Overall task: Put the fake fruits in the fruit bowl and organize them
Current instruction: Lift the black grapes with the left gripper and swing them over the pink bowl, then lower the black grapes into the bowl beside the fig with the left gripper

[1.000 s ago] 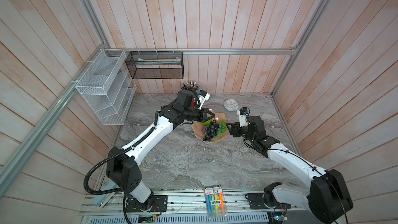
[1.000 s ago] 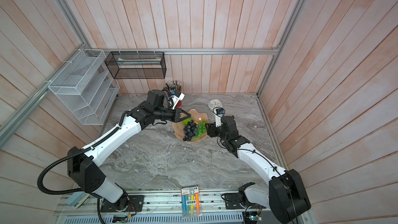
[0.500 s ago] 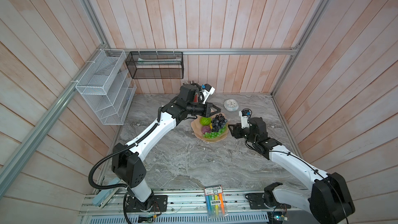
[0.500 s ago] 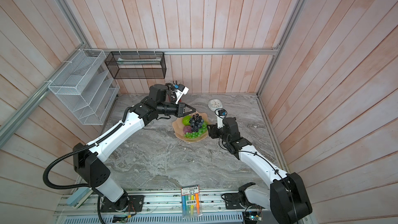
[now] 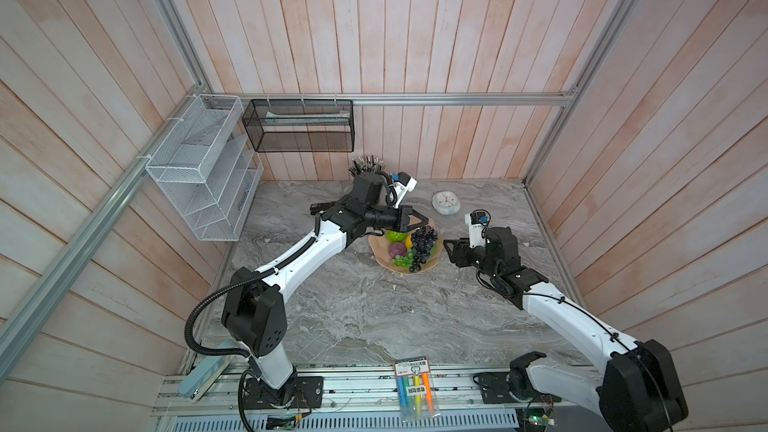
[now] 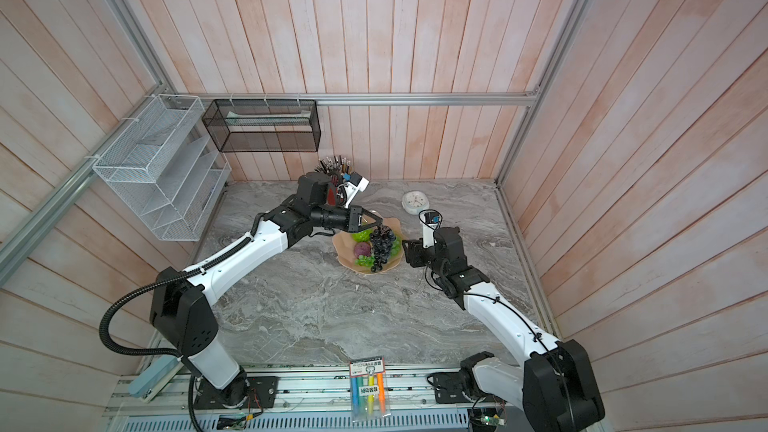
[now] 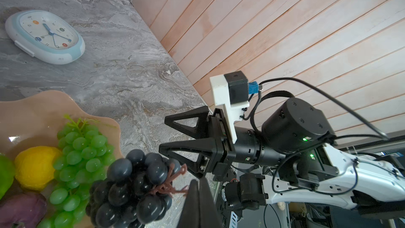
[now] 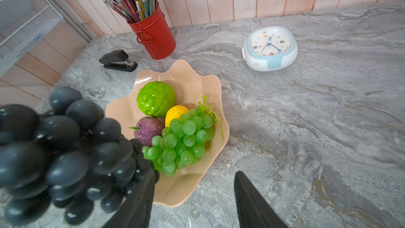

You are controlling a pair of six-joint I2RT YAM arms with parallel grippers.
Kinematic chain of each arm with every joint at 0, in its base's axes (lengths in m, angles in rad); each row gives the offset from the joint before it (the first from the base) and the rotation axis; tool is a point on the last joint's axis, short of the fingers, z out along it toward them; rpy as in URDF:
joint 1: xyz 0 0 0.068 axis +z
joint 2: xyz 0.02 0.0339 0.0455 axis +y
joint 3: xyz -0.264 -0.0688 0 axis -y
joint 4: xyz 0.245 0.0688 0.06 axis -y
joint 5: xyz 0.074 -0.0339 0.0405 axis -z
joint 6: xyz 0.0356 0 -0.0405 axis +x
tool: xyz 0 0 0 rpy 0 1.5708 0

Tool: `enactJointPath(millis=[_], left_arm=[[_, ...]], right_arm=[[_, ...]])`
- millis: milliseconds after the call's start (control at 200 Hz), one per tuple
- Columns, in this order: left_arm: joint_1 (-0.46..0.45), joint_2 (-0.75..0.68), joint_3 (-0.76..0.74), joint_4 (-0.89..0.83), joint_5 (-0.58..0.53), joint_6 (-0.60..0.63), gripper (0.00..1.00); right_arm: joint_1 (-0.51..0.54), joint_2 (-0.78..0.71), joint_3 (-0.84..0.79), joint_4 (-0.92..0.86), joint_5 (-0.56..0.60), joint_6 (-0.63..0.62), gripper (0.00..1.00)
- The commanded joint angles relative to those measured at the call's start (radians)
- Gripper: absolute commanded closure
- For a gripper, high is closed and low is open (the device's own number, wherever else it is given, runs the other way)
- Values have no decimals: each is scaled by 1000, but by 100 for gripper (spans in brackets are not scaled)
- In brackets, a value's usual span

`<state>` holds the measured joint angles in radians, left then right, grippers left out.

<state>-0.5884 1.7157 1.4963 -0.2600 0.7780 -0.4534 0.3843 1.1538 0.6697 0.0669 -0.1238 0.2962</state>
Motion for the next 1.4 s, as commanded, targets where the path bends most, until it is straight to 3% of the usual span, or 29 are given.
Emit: enactJointPath(millis=[0,415,855,1395], left_arm=[[7,-33,-27,66,-12,1,100],[88,-125,-184,136,7,-30,100],[160,-183,-290,141,-7,-19,100],[252,-84,-277,133,24,25,100]], right_arm=[[-5,16,4,0,-24,7,41],[13,99,73,32,-91,-7,41],[101,361,220,119,-173,-39,42],[194,548,258,151,-189,-55,48]])
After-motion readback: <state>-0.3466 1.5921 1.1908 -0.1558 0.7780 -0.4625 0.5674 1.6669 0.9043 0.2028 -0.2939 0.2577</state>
